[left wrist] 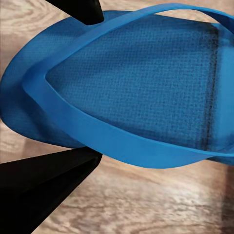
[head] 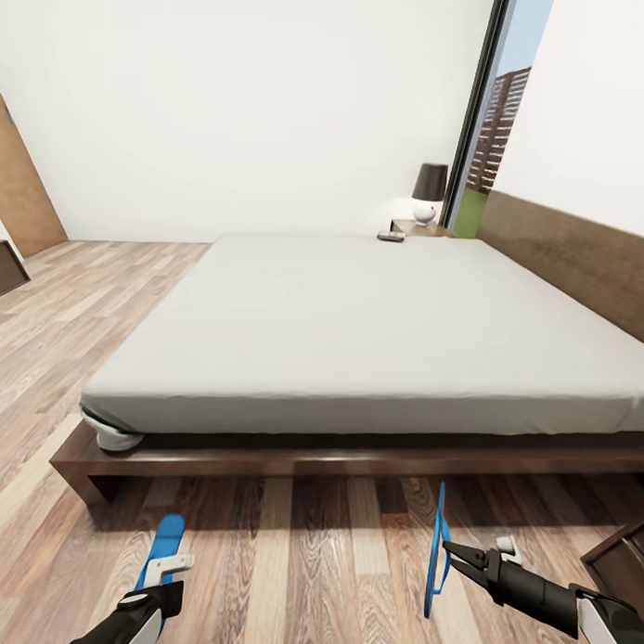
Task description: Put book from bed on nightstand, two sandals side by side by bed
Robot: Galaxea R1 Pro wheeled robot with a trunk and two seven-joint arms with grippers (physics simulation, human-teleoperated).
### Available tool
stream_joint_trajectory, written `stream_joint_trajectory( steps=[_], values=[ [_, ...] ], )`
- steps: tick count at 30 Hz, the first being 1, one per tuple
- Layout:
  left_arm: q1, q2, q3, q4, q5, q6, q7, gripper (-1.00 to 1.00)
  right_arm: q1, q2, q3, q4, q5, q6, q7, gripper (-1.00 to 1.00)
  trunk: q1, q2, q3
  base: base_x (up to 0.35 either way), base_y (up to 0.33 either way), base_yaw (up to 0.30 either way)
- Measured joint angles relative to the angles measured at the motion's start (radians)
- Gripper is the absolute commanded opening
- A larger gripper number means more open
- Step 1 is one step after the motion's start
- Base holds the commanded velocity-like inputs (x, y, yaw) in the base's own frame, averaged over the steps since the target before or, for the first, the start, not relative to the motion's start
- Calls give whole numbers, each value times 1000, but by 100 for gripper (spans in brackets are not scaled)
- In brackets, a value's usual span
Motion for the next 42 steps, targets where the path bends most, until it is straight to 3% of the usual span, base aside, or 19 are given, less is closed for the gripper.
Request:
stream_joint_trajectory(
  steps=[20,42],
  values=[
    [0,1,0,0,0,0,4,-100,0,0,-2,2,-2,-6,2,-100,77,-140,-63,0,0,0],
    [0,1,1,-1,1,0,3,-100,0,0,-1,2,-1,-7,0,-100,87,-145,-148,0,0,0]
  ],
)
